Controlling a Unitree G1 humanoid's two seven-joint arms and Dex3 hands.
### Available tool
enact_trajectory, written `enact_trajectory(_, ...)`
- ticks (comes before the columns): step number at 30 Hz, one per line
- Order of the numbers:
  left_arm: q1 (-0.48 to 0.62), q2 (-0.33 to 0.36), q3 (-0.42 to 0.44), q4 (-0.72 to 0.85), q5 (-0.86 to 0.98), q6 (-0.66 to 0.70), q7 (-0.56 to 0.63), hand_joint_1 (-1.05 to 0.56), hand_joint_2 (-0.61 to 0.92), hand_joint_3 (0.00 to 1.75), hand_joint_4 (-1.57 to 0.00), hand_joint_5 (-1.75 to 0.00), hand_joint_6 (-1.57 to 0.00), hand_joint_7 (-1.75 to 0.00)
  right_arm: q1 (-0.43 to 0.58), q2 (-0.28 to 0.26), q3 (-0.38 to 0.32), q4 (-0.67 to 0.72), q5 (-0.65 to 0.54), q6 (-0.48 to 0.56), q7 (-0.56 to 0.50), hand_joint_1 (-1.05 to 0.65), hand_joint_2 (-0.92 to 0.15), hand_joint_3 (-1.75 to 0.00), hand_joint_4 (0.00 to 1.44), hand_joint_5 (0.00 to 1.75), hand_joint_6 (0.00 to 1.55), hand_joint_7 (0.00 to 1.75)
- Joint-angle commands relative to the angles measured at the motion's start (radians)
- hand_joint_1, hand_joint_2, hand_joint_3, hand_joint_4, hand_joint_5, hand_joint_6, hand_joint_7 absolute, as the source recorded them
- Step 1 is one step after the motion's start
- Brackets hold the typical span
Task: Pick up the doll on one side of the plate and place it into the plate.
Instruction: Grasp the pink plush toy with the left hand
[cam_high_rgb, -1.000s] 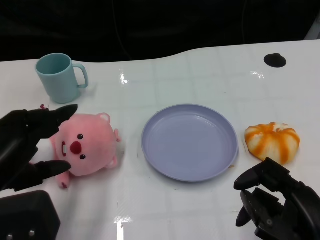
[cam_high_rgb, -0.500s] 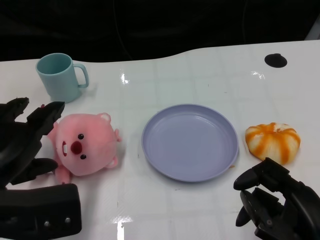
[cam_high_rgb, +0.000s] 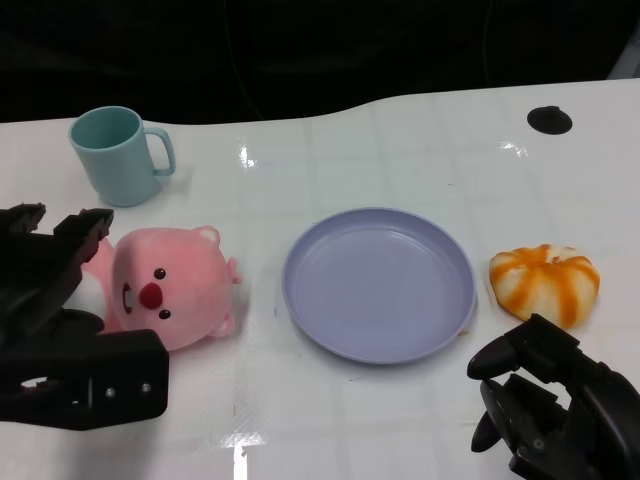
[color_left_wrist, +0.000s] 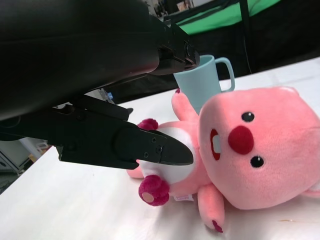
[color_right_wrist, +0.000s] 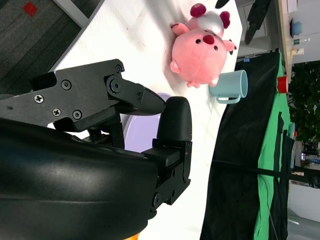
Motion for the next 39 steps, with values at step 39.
enact_trajectory(39,-0.472,-0.114,-0.359,1.021,-0.079,-0.202,0.299,-0.61,0.88,0.0,-0.06,-0.06,-0.13,-0.01,0.019,-0.009,0.001,-0.021,-0.002,-0.009,-0.004,-0.3,-0.92,-0.6,0.5,1.74,0.37,1.66)
